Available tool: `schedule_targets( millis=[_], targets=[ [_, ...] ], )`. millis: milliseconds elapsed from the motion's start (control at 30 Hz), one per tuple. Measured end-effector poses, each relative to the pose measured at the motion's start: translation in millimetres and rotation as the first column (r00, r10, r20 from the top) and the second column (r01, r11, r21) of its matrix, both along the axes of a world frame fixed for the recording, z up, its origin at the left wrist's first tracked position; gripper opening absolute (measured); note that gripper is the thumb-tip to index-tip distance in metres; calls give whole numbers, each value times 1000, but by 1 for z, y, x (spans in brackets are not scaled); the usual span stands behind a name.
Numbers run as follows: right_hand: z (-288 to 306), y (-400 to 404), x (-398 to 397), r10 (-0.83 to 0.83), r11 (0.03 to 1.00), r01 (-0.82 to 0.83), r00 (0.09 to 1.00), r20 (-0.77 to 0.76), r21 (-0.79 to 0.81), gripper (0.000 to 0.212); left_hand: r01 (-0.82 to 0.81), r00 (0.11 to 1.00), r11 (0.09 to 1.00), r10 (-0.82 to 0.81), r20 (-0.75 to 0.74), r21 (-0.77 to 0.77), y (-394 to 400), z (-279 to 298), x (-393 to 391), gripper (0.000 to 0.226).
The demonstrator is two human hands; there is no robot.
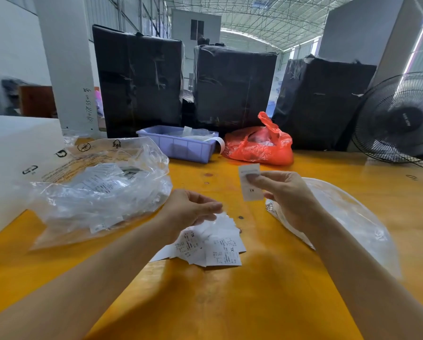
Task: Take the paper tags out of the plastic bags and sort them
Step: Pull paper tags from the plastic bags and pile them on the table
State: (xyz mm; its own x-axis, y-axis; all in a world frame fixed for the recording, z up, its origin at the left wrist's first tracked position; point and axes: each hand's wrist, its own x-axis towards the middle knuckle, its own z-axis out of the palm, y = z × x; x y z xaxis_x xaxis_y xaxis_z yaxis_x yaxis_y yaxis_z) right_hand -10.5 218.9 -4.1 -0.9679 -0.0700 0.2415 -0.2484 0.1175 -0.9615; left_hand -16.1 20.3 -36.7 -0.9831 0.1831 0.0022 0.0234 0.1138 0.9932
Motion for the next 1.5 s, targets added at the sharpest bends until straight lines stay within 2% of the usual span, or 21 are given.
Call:
schedule_targets(
  millis=[100, 267, 467, 667, 800, 1067, 1300, 1500],
  targets=[
    [-4, -10, 0, -29, 974, 33, 999, 25, -223, 26, 38, 999, 999, -39, -22, -10, 0, 1, 2, 9],
    [-8, -22, 0, 90, 932, -58, 993, 75, -358, 19, 19, 998, 1000, -20, -59, -18, 4, 3, 4, 16],
    [-13, -30, 1, -46, 980, 46, 999, 7, -193, 14, 32, 997, 999, -35, -75, -33, 4, 3, 4, 18],
    [-15, -32, 2, -99, 995, 98, 995, -32, -24, 16, 52, 995, 998, -53, -80, -21, 3, 2, 4, 18],
    [-15, -33, 4, -33, 999, 33, 999, -24, 1, 17, 55, 996, 998, -55, -75, -9, 4, 2, 3, 18],
    [-16, -31, 5, -14, 996, 14, 1000, -2, 88, 14, 60, 996, 998, -60, -73, -1, 3, 3, 3, 15],
    [-13, -28, 6, -20, 997, 20, 1000, -11, 77, 13, 45, 996, 999, -44, -74, 25, 0, 6, 1, 20],
    [-11, -27, 5, -15, 998, 11, 999, 49, 67, 10, 20, 995, 1000, -18, -95, 20, 1, 5, 1, 23]
  ],
)
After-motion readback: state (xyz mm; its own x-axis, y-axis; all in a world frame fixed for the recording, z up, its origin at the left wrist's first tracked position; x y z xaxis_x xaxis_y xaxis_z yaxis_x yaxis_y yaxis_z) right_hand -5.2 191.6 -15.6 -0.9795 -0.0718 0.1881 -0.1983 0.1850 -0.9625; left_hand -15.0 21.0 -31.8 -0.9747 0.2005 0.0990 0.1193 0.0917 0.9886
